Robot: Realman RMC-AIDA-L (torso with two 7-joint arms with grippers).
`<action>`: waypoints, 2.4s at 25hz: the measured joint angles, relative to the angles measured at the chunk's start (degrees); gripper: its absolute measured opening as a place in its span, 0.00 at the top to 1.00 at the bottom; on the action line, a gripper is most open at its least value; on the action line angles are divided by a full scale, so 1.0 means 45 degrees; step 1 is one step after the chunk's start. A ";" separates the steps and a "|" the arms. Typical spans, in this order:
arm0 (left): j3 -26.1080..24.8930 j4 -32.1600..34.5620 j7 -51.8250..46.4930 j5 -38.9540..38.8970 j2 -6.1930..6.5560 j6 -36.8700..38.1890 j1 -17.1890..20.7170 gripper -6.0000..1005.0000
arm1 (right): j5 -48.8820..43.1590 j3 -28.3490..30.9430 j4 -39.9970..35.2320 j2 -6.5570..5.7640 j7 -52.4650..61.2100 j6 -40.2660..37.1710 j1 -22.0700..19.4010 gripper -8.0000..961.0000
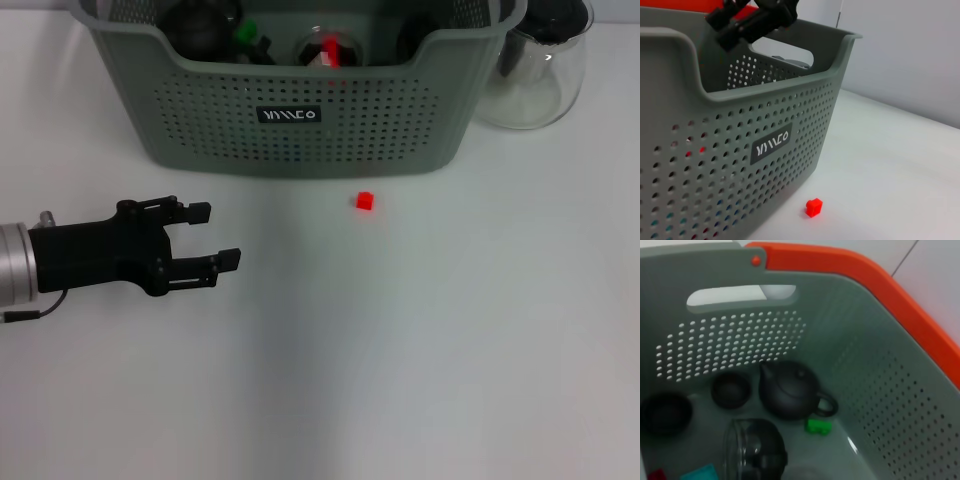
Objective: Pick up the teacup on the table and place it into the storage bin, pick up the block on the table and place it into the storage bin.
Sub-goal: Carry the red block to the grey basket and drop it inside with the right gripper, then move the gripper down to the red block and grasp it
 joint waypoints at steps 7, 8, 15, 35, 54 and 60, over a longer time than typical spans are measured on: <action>-0.0036 0.0001 0.0003 0.0028 0.0006 0.0004 -0.0014 0.22 | 0.0541 0.0092 -0.0940 -0.0040 0.0008 0.0018 -0.0571 0.54; -0.0050 0.0001 0.0003 0.0025 0.0009 0.0034 -0.0014 0.22 | 0.0855 0.0114 -0.1437 -0.0055 0.0009 -0.0165 -0.0775 0.49; -0.0068 0.0120 0.0020 -0.0054 0.0026 0.0233 -0.0013 0.22 | 0.4053 0.0282 -0.7731 -0.0110 0.0152 -0.3083 -0.3407 0.25; -0.0067 0.0492 0.0222 0.0028 0.0044 0.0451 0.0134 0.22 | 0.8504 0.1002 -0.7818 -0.0374 -0.4862 -1.2535 -0.8039 0.20; -0.0124 0.0417 0.0111 -0.0110 0.0020 0.0216 0.0127 0.22 | 0.4471 -0.0592 -0.0650 0.0034 -0.6793 -0.5207 -0.4630 0.22; -0.0130 0.0393 0.0105 -0.0112 0.0005 0.0067 0.0124 0.22 | 0.4851 -0.1562 -0.0106 0.0063 -0.6689 -0.3558 -0.4586 0.24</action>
